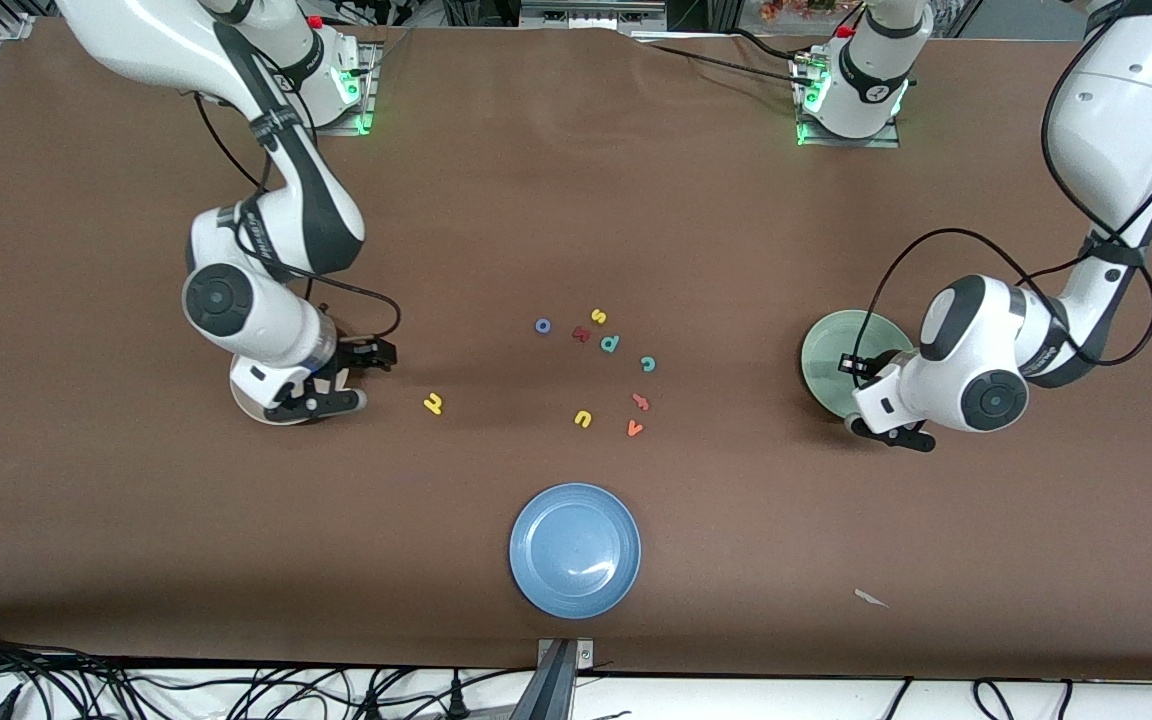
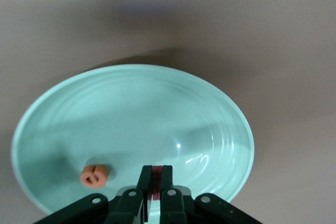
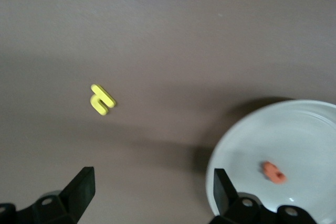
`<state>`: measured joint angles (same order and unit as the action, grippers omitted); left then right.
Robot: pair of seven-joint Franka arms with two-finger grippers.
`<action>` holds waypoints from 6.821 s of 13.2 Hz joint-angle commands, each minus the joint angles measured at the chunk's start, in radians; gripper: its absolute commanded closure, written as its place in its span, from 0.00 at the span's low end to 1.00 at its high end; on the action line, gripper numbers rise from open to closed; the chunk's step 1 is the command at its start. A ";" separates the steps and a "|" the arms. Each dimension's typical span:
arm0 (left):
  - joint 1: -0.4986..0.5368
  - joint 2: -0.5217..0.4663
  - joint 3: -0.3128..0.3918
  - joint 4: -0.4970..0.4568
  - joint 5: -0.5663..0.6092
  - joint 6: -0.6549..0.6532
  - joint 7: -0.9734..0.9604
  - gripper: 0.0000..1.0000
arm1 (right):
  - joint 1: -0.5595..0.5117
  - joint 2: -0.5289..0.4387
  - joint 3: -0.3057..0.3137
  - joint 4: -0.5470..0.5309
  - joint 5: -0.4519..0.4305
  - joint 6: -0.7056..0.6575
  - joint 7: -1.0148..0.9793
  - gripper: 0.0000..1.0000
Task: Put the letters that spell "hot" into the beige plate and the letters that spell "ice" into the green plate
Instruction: 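Place the i on the green plate while the right gripper releases the t, then grasp the yellow letter with the right gripper while the left gripper grasps the c, then place the c on the green plate while the right gripper places the yellow letter, then reach the right gripper toward the letters while the left gripper releases the c, then grasp the blue o with the right gripper while the left gripper withdraws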
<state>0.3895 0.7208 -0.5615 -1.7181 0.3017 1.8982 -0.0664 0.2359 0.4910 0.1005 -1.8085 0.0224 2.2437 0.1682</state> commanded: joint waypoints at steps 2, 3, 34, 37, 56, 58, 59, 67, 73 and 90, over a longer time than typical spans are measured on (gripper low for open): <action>0.000 -0.006 0.002 0.008 0.010 0.004 0.002 0.00 | 0.065 0.106 0.005 0.052 -0.062 0.098 0.114 0.00; 0.002 -0.015 0.000 0.015 0.002 -0.004 -0.001 0.00 | 0.069 0.119 0.008 0.052 -0.088 0.120 0.152 0.00; -0.555 0.089 0.080 0.017 -0.029 0.504 -1.079 0.43 | 0.105 0.227 0.008 0.052 -0.136 0.287 0.238 0.63; -0.558 0.089 0.080 0.017 -0.029 0.502 -1.079 0.63 | 0.105 0.222 0.008 0.051 -0.136 0.286 0.232 0.77; -0.283 -0.158 0.069 0.043 -0.015 0.006 -0.450 1.00 | -0.167 -0.176 0.007 -0.221 -0.027 -0.023 -0.190 0.62; -0.201 -0.158 0.069 0.031 -0.013 -0.004 -0.305 1.00 | -0.167 -0.192 0.007 -0.235 -0.027 -0.026 -0.188 0.57; -0.175 -0.155 0.072 0.023 -0.013 -0.004 -0.255 1.00 | -0.167 -0.192 0.007 -0.235 -0.029 -0.023 -0.190 0.57; -0.081 -0.043 0.074 -0.021 0.000 0.007 -0.127 0.95 | -0.140 -0.175 0.082 -0.210 -0.030 -0.012 0.012 0.43; -0.081 -0.057 0.069 -0.080 -0.013 -0.004 -0.128 0.81 | 0.084 -0.114 0.087 -0.166 -0.042 0.079 0.402 0.41; -0.087 -0.147 -0.011 0.196 -0.052 -0.289 -0.133 0.00 | 0.378 0.211 0.084 0.162 -0.272 0.080 1.177 0.39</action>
<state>0.3005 0.5687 -0.5709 -1.5870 0.2836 1.6724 -0.2119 0.5891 0.6687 0.1934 -1.6886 -0.2142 2.3312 1.2998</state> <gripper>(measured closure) 0.000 0.388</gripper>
